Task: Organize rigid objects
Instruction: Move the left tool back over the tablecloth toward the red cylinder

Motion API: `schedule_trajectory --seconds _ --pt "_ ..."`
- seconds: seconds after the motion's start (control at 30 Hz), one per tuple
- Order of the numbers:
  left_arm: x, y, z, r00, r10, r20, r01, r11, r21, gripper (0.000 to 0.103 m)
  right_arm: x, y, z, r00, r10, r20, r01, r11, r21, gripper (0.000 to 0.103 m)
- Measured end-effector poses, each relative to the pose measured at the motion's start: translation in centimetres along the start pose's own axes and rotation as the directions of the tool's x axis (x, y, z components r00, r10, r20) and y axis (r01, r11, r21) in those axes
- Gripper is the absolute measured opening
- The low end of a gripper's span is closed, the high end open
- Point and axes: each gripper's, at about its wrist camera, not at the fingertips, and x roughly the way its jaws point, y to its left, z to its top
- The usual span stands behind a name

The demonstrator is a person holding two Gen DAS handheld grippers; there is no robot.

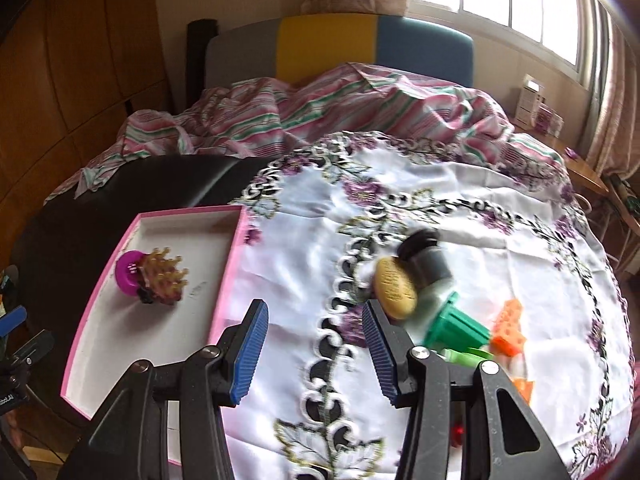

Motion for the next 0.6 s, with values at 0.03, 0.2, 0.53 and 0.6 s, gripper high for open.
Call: schedule_trajectory --seconds 0.03,0.2,0.53,0.6 --pt "0.0 -0.5 0.1 1.0 -0.002 0.004 0.002 1.0 0.013 0.088 -0.1 -0.8 0.0 1.0 -0.011 0.0 0.011 1.0 0.012 0.049" --pt "0.4 -3.1 0.8 0.999 -0.046 0.008 0.045 0.996 0.074 0.088 -1.4 -5.6 -0.6 0.997 -0.072 0.004 0.072 0.992 0.104 0.049" --pt "1.6 -8.6 1.6 0.988 -0.15 -0.038 0.155 0.975 0.159 0.088 -3.3 -16.1 -3.7 0.979 -0.202 -0.007 0.189 0.902 0.389 0.049" --pt "1.9 -9.8 1.7 0.985 -0.164 -0.05 0.171 0.968 0.184 0.088 -3.2 -17.8 -4.7 0.978 -0.209 -0.013 0.191 0.865 0.464 0.049"
